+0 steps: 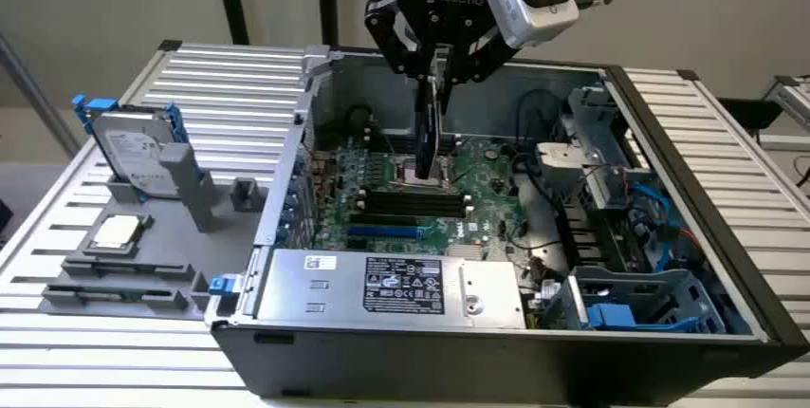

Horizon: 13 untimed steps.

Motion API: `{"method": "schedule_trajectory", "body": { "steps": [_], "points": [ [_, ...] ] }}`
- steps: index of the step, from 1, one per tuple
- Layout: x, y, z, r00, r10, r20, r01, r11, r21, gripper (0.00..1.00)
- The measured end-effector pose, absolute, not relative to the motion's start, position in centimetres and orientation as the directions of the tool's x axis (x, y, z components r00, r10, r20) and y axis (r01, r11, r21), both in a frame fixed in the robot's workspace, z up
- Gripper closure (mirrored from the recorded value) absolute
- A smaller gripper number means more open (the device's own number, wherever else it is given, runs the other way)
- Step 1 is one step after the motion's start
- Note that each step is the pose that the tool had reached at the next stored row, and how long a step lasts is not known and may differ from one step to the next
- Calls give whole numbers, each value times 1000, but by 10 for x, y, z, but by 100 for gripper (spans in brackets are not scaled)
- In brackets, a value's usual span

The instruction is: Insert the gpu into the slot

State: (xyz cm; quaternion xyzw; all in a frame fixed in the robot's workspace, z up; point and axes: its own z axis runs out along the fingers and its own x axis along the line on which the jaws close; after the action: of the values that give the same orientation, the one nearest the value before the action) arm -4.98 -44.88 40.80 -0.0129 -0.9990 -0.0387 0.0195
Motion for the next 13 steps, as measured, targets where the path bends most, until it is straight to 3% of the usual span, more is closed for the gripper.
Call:
{"method": "schedule_trajectory", "body": {
  "steps": [13],
  "points": [
    [-50, -449, 408, -999, 24, 40, 27, 997, 77, 74]
  ]
}}
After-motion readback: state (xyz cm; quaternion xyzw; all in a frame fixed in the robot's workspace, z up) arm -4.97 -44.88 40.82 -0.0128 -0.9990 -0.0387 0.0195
